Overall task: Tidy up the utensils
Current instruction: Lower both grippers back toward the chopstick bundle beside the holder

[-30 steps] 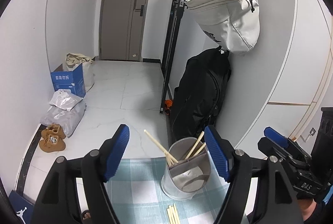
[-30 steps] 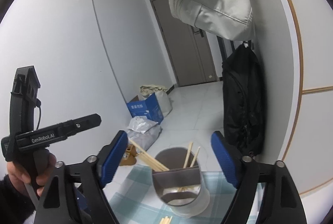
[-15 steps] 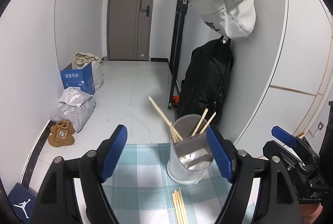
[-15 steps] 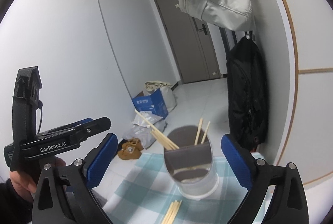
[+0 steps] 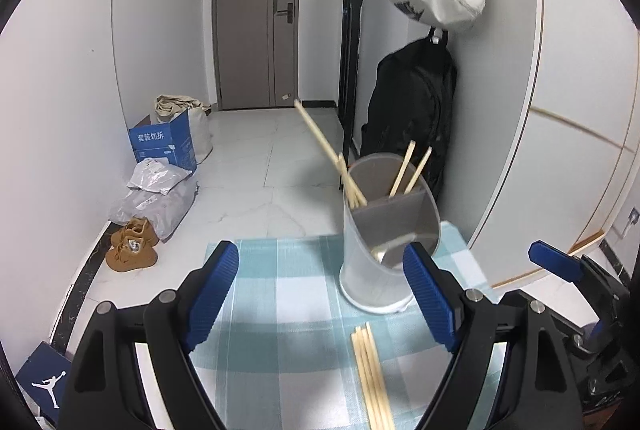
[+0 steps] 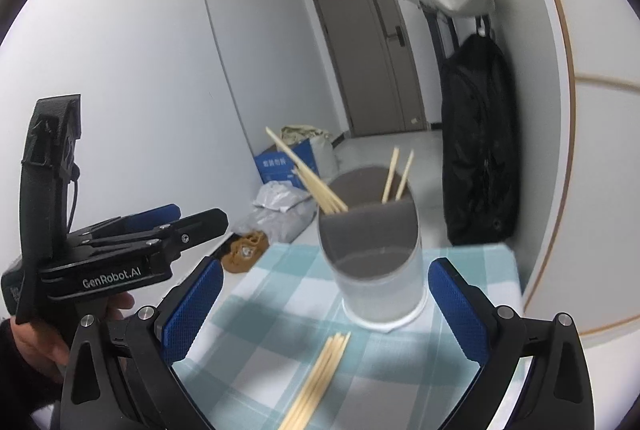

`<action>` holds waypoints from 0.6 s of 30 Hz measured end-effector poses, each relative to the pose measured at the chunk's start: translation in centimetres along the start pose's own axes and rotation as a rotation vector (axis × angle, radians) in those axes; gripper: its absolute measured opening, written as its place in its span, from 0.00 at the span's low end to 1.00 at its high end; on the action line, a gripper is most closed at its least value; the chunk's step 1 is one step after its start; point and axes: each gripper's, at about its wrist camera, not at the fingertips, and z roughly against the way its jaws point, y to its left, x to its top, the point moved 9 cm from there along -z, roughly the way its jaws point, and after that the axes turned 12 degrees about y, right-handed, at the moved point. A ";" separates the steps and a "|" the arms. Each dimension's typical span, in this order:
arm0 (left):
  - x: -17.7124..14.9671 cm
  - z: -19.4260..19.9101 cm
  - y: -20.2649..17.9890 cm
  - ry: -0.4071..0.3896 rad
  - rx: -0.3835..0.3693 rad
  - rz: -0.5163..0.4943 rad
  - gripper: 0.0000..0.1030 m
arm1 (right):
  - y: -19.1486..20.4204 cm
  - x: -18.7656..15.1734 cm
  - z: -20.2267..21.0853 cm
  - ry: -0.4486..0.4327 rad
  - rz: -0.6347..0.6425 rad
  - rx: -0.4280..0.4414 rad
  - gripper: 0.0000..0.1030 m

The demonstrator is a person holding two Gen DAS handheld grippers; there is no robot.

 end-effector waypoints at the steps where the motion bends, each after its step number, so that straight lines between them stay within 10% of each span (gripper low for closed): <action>1: -0.5 -0.3 -0.1 0.012 -0.014 -0.002 0.79 | -0.1 -0.6 -0.4 0.013 -0.009 0.003 1.00; 11: -3.9 -3.8 2.0 0.082 0.019 0.058 0.79 | -1.7 -5.3 -3.4 0.134 -0.041 -0.040 0.95; 18: -5.8 -6.0 2.9 0.158 0.002 0.083 0.79 | -2.2 -8.4 -6.9 0.304 -0.066 -0.053 0.63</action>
